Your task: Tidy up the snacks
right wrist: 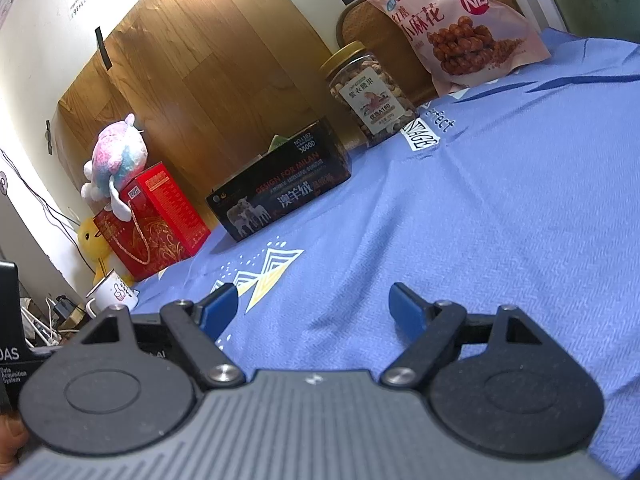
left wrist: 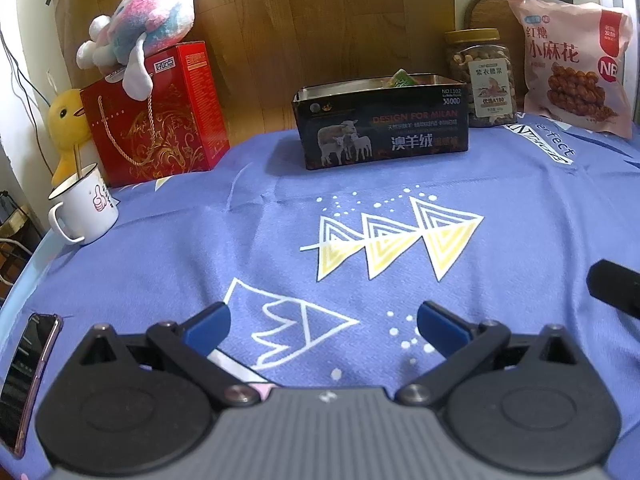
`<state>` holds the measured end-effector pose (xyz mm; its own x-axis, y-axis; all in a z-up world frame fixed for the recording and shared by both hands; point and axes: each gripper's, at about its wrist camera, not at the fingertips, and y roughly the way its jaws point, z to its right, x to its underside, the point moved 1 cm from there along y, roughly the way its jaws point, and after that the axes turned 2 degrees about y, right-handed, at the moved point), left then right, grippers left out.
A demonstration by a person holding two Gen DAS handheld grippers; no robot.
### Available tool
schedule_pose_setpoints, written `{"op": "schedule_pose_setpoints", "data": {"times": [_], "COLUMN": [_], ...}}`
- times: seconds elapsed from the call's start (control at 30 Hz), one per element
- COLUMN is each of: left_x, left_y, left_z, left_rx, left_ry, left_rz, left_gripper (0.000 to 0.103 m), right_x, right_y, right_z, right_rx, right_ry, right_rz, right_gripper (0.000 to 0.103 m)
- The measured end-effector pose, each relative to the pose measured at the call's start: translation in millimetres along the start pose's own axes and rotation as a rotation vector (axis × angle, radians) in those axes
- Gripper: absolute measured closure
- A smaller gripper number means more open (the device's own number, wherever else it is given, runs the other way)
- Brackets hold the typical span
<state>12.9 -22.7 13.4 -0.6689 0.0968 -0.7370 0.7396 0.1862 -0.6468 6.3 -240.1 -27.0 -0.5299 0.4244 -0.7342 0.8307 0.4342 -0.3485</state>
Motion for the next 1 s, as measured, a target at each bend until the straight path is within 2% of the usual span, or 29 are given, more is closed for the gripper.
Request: {"op": "schedule_pose_setpoints", "data": {"times": [1.0], "left_x": [0.0], "left_y": [1.4], "left_z": [-0.8], "left_rx": [0.008], "left_ry": [-0.003], "left_rz": [-0.017], "left_gripper": [0.000], "right_x": [1.3], "right_y": [0.8], "right_z": [2.7], "right_rx": [0.001], "right_ry": [0.009], "right_rz": [-0.007], "right_gripper": [0.019]}}
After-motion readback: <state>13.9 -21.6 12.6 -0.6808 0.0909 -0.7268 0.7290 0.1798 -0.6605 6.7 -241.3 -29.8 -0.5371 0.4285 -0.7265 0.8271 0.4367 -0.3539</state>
